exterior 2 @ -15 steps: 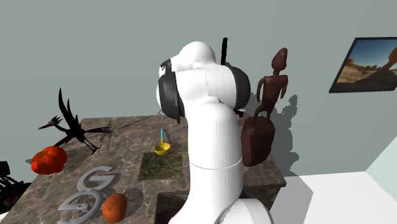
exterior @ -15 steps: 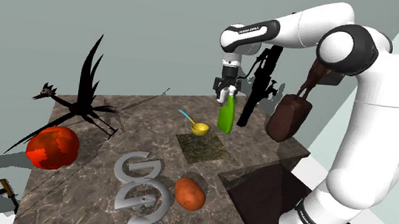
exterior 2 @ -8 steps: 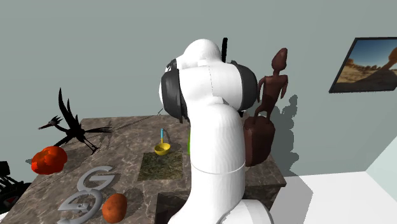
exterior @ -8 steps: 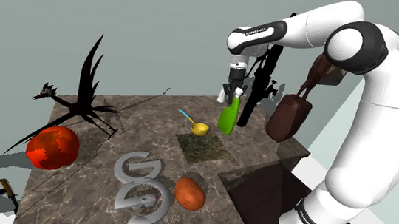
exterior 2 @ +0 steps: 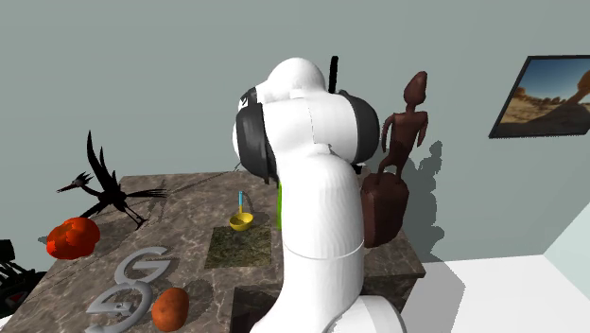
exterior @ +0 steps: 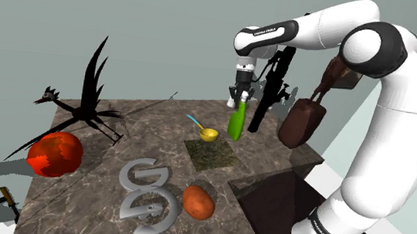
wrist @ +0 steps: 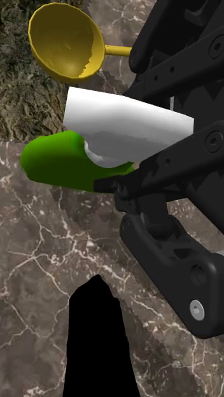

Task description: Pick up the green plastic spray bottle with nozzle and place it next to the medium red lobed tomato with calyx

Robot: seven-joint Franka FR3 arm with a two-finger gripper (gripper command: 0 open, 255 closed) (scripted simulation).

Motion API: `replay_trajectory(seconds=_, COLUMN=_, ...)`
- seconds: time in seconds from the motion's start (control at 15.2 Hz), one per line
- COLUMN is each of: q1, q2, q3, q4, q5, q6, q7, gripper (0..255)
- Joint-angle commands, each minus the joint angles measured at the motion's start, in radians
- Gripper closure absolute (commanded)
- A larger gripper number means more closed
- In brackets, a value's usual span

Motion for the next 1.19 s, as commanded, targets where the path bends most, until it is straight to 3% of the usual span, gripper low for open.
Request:
replay_trajectory(seconds=0.0, q1=0.006, q2=0.118, q3=0.007, q4=0.005, q5=0.004, q6=-0.011, q7=0.008, gripper=255)
replay_trajectory(seconds=1.12, q1=0.004, q2=0.031, q3=0.006, q4=0.111, q5=-0.002, q6=-0.204, q7=0.019, gripper=255)
